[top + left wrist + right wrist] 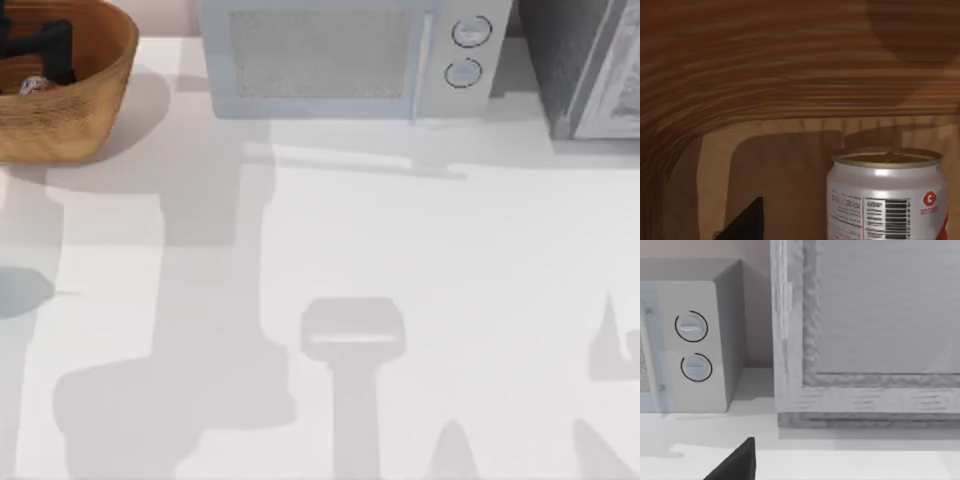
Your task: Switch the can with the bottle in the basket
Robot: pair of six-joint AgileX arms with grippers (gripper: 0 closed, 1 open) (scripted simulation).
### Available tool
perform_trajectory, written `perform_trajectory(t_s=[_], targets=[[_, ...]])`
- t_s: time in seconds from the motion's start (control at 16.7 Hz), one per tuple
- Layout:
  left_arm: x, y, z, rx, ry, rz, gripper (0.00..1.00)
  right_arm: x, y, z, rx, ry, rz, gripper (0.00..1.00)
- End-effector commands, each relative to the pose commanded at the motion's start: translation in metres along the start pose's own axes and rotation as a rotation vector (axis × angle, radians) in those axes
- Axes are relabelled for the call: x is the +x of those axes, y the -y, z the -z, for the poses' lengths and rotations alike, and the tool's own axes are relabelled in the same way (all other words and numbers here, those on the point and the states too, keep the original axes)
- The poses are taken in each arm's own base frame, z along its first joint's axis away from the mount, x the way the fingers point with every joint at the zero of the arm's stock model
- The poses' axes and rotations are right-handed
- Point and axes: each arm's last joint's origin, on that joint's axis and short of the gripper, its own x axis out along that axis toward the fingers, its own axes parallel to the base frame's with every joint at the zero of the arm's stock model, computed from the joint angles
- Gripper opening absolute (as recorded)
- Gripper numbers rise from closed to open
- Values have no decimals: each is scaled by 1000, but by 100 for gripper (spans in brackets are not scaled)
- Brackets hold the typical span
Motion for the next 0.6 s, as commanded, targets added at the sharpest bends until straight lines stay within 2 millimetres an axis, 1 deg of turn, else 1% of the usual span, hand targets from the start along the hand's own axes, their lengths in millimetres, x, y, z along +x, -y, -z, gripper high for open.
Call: perform_trajectory(t_s=[0.24,0.54,0.6], targets=[[12,0,4,0,0,0,100,0,0,0,0,0,0,100],[13,0,5,0,0,0,100,0,0,0,0,0,0,100],[13,0,5,0,0,0,92,0,0,0,0,0,0,100]])
